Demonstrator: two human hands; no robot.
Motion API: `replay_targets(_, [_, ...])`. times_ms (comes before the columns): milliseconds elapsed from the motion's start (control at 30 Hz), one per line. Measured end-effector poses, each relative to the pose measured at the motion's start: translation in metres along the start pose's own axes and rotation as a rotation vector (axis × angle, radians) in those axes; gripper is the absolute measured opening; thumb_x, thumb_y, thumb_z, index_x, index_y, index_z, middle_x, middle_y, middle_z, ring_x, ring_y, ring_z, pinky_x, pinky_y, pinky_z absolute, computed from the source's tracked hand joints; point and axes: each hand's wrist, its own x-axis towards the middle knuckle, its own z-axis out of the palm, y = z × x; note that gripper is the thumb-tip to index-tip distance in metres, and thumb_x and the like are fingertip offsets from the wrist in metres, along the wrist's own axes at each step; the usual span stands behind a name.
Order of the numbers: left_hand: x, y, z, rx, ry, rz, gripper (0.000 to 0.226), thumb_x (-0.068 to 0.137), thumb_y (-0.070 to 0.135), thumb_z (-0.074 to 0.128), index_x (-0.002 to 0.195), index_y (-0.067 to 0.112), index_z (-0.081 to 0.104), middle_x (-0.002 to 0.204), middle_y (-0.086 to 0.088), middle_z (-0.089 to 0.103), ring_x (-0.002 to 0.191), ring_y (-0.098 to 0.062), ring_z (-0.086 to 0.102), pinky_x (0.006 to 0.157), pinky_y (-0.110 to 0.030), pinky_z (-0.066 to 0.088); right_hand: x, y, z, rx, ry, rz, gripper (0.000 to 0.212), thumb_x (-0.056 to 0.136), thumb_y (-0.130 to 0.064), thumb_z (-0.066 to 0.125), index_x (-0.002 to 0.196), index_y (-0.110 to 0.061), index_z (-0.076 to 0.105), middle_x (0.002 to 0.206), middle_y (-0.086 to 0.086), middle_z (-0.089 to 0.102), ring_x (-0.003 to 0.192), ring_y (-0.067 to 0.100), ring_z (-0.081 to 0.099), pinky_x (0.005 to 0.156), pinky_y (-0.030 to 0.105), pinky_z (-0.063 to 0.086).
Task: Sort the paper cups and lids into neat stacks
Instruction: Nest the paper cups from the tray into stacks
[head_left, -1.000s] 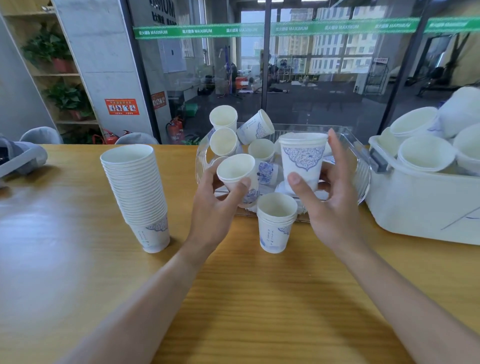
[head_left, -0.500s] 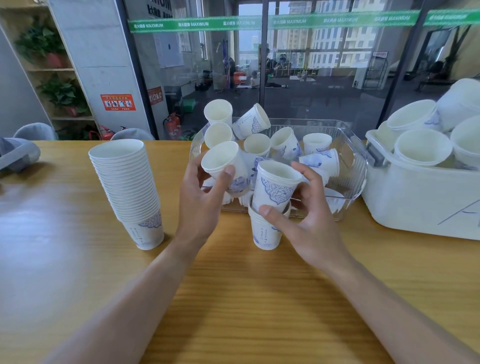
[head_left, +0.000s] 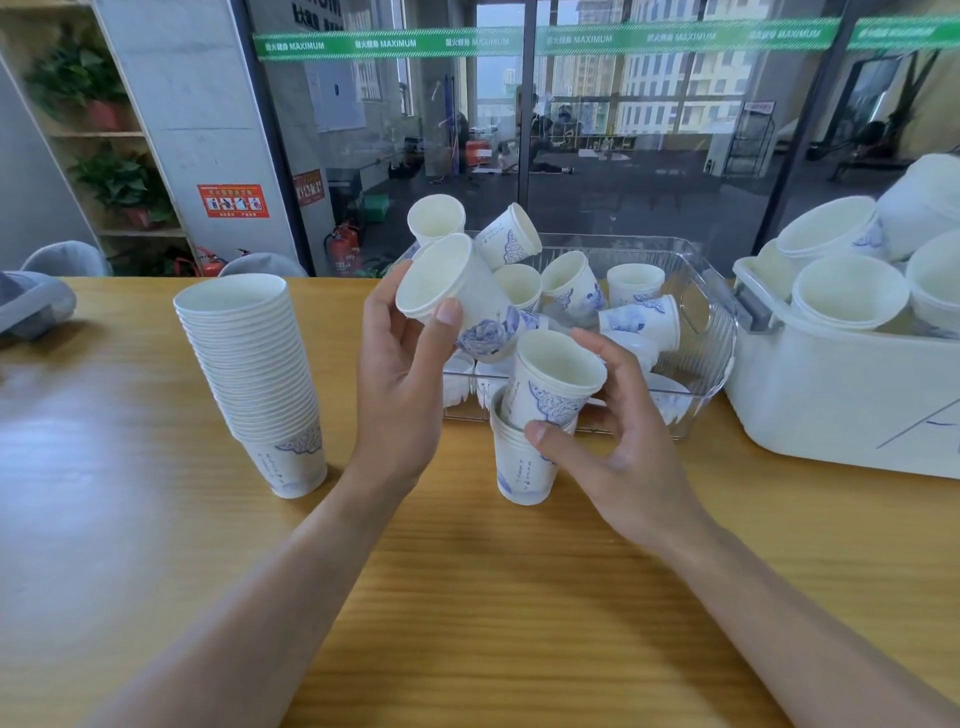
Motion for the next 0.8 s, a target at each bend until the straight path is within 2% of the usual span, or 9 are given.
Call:
replay_targets(167, [-0.001,0.006,0.004,-0.051,0.047,0.02,0.047,0.1,0.024,0.054,0.144,0.015,0.042,0.119,0.021,0.067,0.122,-0.007,0.061,0.099,-0.036,0.055,0.0,-0.001,0.0,-0.019,-0.014,0.013,0.08,0.076,-0.053,0.078,0.146,-0.049,0.04,0.145,-0.026,0.054,0.138,0.01,0.05,0.114,0.048,0.042])
replay_targets(267, [-0.003,0.01,0.006,-0.076,0.053,0.01,0.051,0.099,0.025,0.052,0.147,0.013,0.039,0.112,0.028,0.069,0.119,-0.003,0.062,0.096,-0.032,0.056,-0.001,-0.002,-0.001,-0.027,-0.029,0.011,0.081,0.078,-0.053,0.077,0.148,-0.05,0.039,0.147,-0.026,0.053,0.139,0.009,0.049,0.115,0.048,0.041])
replay_targets(467, [-0.007,0.013,0.007,-0.077,0.072,0.056,0.054,0.102,0.025,0.05,0.151,0.009,0.034,0.113,0.028,0.067,0.119,-0.004,0.062,0.096,-0.035,0.056,-0.003,-0.003,-0.001,-0.048,-0.056,-0.017,0.077,0.083,-0.036,0.078,0.151,-0.042,0.043,0.143,-0.026,0.057,0.135,0.006,0.052,0.114,0.042,0.044])
replay_targets(567, [-0.008,0.013,0.008,-0.064,0.002,0.065,0.054,0.102,0.029,0.054,0.148,0.006,0.037,0.123,0.02,0.066,0.122,-0.009,0.061,0.099,-0.041,0.057,-0.003,-0.002,0.0,-0.078,-0.073,-0.013,0.08,0.081,-0.039,0.078,0.15,-0.046,0.039,0.137,-0.031,0.056,0.135,0.002,0.051,0.113,0.03,0.04])
replay_targets(667, [-0.01,0.009,0.008,-0.011,-0.086,0.037,0.053,0.099,0.029,0.058,0.144,0.005,0.043,0.129,0.013,0.065,0.125,-0.013,0.06,0.102,-0.047,0.055,-0.003,0.0,0.0,-0.088,-0.078,0.017,0.086,0.079,-0.042,0.079,0.152,-0.047,0.035,0.135,-0.03,0.056,0.132,0.001,0.052,0.112,0.032,0.041])
replay_targets(800, [-0.017,0.0,0.006,0.109,-0.207,-0.015,0.054,0.095,0.036,0.063,0.142,0.014,0.048,0.134,0.002,0.065,0.127,-0.014,0.061,0.096,-0.031,0.054,-0.003,0.002,-0.002,-0.108,-0.105,0.066,0.098,0.075,-0.039,0.081,0.157,-0.044,0.028,0.141,-0.028,0.052,0.133,-0.001,0.05,0.114,0.035,0.042])
